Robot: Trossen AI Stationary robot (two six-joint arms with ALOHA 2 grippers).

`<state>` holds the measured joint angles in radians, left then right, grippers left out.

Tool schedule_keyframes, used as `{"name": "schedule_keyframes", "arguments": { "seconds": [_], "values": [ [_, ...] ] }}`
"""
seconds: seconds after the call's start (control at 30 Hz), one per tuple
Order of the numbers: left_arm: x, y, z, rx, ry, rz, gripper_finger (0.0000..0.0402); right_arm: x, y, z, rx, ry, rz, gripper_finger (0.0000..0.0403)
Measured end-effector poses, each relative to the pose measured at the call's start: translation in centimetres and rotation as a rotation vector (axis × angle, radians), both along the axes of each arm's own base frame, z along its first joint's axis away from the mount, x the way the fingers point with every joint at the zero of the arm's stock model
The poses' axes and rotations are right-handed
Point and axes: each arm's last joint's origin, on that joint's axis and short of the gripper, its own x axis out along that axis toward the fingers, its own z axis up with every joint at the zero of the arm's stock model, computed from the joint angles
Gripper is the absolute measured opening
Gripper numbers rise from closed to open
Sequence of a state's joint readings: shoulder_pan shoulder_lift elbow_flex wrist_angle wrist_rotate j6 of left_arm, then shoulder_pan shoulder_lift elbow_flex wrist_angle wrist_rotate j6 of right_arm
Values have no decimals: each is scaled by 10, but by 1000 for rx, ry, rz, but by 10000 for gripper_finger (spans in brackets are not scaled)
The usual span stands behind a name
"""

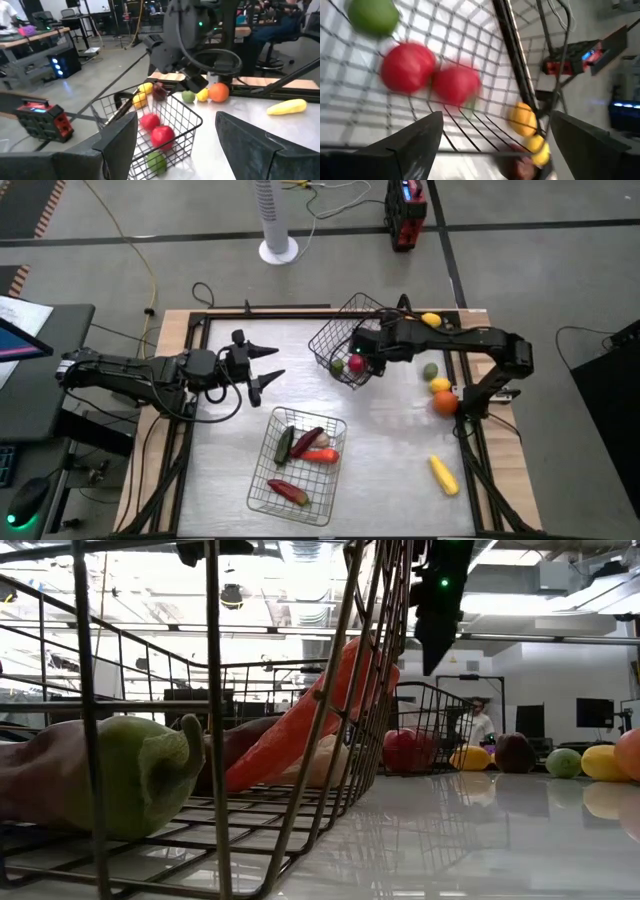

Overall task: Sort produce into baskets
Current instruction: Put the red tomato into the black wire basket, then put the bottom yellow lemon into the black wire basket

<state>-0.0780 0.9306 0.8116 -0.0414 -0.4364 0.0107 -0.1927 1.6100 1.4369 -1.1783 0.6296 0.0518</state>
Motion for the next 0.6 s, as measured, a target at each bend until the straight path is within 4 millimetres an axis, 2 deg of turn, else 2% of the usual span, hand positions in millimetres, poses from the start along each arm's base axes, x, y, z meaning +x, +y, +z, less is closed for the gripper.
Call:
{"name": "schedule_keyframes", "arguments": {
  "seconds": [0.17, 0.3, 0.4, 0.5, 0.6],
  "values": [
    [-1, 2, 0, 30, 7, 62, 256, -17, -4, 10, 7, 24, -77, 386],
    [-1, 2, 0, 29, 9, 57, 256, -46, -18, 24, 13, 19, -240, 377],
    [0, 1, 0, 22, 9, 30, 256, -66, -30, 33, 96, -60, -339, 374],
    [0, 1, 0, 15, 9, 19, 256, -83, -38, 31, 237, -104, -392, 373],
    [0, 0, -1, 9, 17, 14, 256, -95, -37, 15, 350, -74, -420, 372]
  ]
}}
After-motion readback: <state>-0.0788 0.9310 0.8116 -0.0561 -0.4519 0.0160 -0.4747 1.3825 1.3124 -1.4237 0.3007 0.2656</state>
